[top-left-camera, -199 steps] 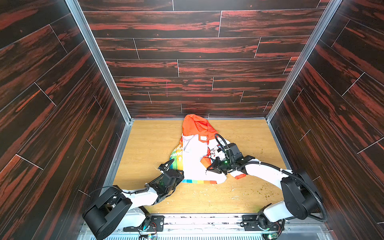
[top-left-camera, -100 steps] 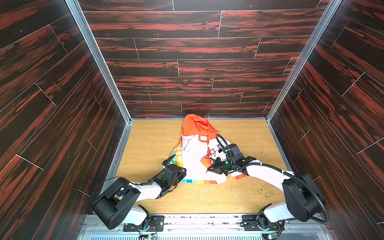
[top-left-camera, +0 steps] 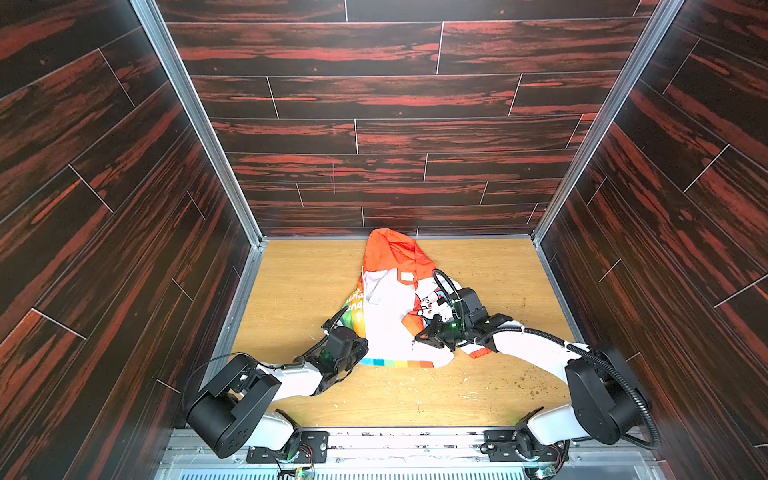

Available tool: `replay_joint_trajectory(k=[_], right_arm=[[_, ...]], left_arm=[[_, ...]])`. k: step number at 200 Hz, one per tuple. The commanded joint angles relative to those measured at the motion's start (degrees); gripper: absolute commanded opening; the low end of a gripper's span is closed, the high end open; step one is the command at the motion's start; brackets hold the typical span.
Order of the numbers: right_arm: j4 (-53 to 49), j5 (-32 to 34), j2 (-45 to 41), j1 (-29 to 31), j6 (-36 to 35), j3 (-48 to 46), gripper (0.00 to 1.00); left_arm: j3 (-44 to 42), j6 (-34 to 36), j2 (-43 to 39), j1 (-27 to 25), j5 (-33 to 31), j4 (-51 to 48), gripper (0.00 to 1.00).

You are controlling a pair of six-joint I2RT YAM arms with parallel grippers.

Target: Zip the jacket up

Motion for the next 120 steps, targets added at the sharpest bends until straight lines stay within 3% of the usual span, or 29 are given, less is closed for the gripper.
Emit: replay_joint_trajectory(k=[1,19,62,120], right_arm=[[0.0,0.7,-2.5,0.3,0.5,-0.6,0.00],[-1.2,1.6,-2.8,0.3,-0.5,0.1,0.00],[-10.6,9.1,-5.3,0.3,-6.1,5.6,0.00],[-27.4,29.5,-5.6,0.1,-14.0,18.8,0.00]], left_arm=[[1.0,-0.1,0.5,0.7,1.3,0.0,0.08],[1.3,-0.5,0.7,1.1,3.2,0.1,0.00],[5.2,-0.8,0.5,1.6,8.5,-4.9,0.00],[15.8,1.9,-4.2,3.2,11.6,-20.6,0.00]])
